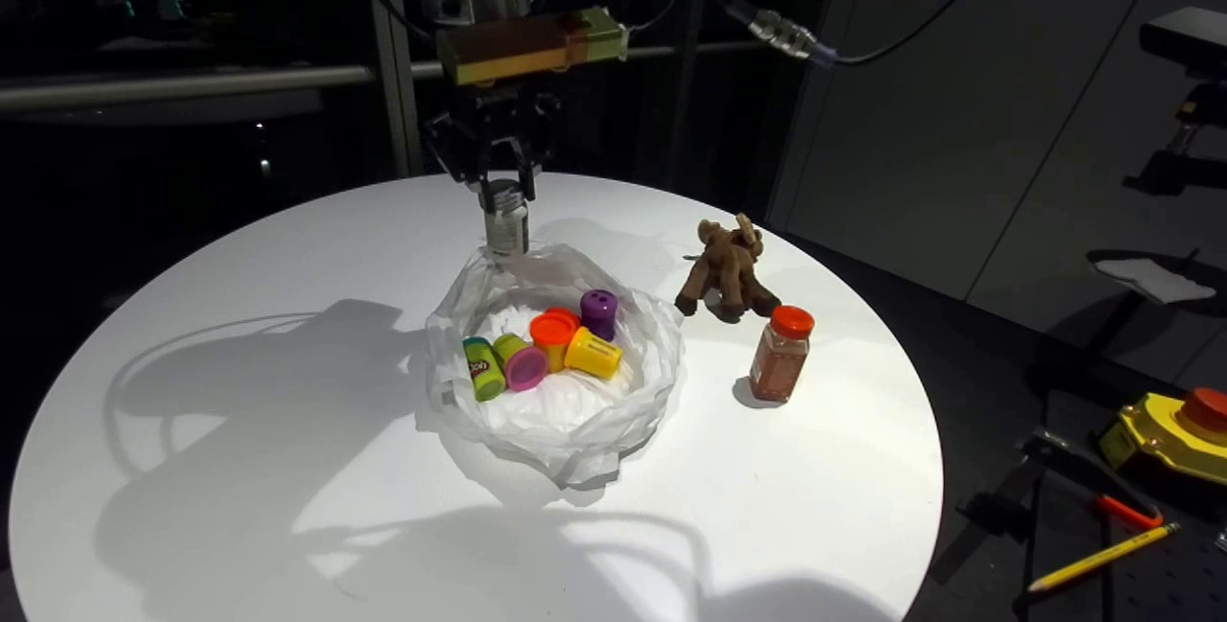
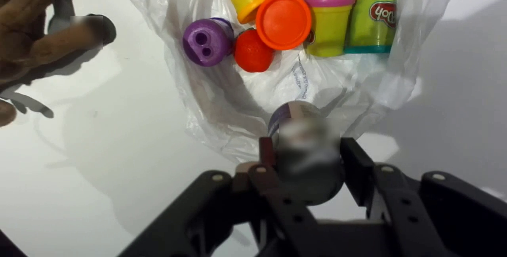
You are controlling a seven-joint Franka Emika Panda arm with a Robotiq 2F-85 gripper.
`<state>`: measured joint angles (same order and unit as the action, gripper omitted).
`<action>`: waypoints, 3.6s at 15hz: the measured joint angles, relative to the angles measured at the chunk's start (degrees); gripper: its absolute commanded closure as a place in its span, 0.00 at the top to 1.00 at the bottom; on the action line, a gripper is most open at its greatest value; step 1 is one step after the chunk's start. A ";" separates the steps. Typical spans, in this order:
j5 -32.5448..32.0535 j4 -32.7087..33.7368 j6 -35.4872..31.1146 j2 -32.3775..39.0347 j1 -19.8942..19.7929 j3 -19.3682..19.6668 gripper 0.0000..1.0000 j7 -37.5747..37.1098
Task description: Remove the objects from the plastic and put them on the table.
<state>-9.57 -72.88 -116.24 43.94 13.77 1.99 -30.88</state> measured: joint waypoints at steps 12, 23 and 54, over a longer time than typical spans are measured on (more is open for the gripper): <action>3.07 -34.93 -12.36 -20.97 -5.68 2.54 0.20 -10.95; 17.34 -59.02 -29.78 -27.96 -13.37 2.88 0.20 -8.21; 5.19 -49.46 -31.23 -27.17 -6.69 6.41 0.99 -15.00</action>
<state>-4.38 -122.33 -147.48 16.77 7.08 8.40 -45.87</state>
